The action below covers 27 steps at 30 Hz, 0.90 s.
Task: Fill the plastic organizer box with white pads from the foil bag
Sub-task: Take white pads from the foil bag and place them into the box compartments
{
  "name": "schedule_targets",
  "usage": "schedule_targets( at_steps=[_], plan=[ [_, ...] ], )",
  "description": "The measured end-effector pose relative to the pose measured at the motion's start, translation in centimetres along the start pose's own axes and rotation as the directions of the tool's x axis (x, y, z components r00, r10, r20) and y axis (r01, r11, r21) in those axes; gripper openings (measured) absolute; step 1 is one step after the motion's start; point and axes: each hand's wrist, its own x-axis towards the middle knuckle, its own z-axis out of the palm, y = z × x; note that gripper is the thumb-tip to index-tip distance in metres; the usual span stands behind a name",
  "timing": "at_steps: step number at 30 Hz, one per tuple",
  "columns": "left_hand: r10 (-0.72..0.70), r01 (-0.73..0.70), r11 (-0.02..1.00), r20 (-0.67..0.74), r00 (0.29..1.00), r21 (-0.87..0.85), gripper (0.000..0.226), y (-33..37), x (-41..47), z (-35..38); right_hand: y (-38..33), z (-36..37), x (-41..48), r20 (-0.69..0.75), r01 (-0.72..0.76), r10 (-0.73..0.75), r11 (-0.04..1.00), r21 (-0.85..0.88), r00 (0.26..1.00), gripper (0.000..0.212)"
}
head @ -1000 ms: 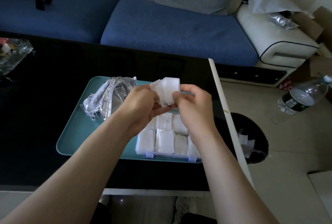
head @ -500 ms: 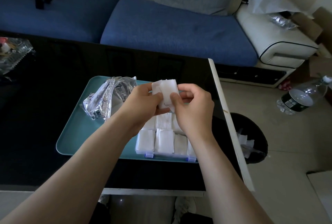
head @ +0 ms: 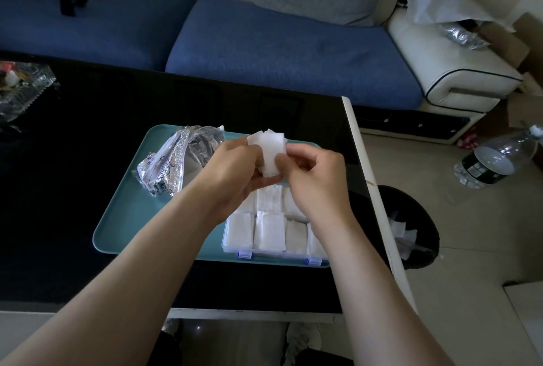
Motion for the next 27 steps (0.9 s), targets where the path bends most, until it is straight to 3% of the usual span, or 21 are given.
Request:
schedule_targets(
  at_steps=[5,8,12,17,20,23,25,27],
  plan=[
    [0.097,-0.095,0.993,-0.021,0.995,0.067,0.027,-0.5,0.3,-0.1,0.0,0.1,-0.1,0.003,0.147,-0.148,0.977,-0.154,0.989,0.027],
    [0.091,-0.087,0.995,-0.083,0.992,0.052,0.03,-0.7,0.6,-0.4,0.4,0.0,0.2,-0.026,0.039,-0.042,0.993,-0.111,0.999,0.04],
    [0.084,-0.079,0.995,-0.092,0.992,0.055,0.024,-0.4,0.3,0.0,0.8,-0.2,0.4,-0.064,-0.01,0.005,0.997,-0.081,0.998,0.02],
    [0.055,-0.059,0.998,-0.18,0.982,-0.018,0.023,-0.3,0.5,-0.3,0.7,-1.2,0.8,-0.277,-0.12,0.148,0.986,0.116,0.949,0.02],
    [0.023,-0.029,0.999,-0.126,0.992,-0.043,0.024,0.0,0.1,0.0,-0.1,-0.9,0.5,-0.165,-0.111,0.152,0.966,0.235,0.975,0.017],
    [0.003,-0.013,0.989,-0.067,0.998,-0.15,0.03,0.4,-0.6,0.7,-0.2,0.3,-0.1,-0.102,-0.095,0.114,0.98,0.172,0.988,0.011],
    [0.025,-0.028,0.996,-0.035,0.999,-0.082,0.044,0.2,-0.6,0.8,0.1,0.7,-0.2,-0.111,-0.07,0.083,0.991,0.117,0.99,0.007],
    [0.061,-0.061,0.998,0.007,0.998,0.026,0.038,-0.3,-0.3,0.8,0.1,0.7,-0.2,-0.102,-0.046,0.051,0.998,0.046,0.993,0.004]
  ],
)
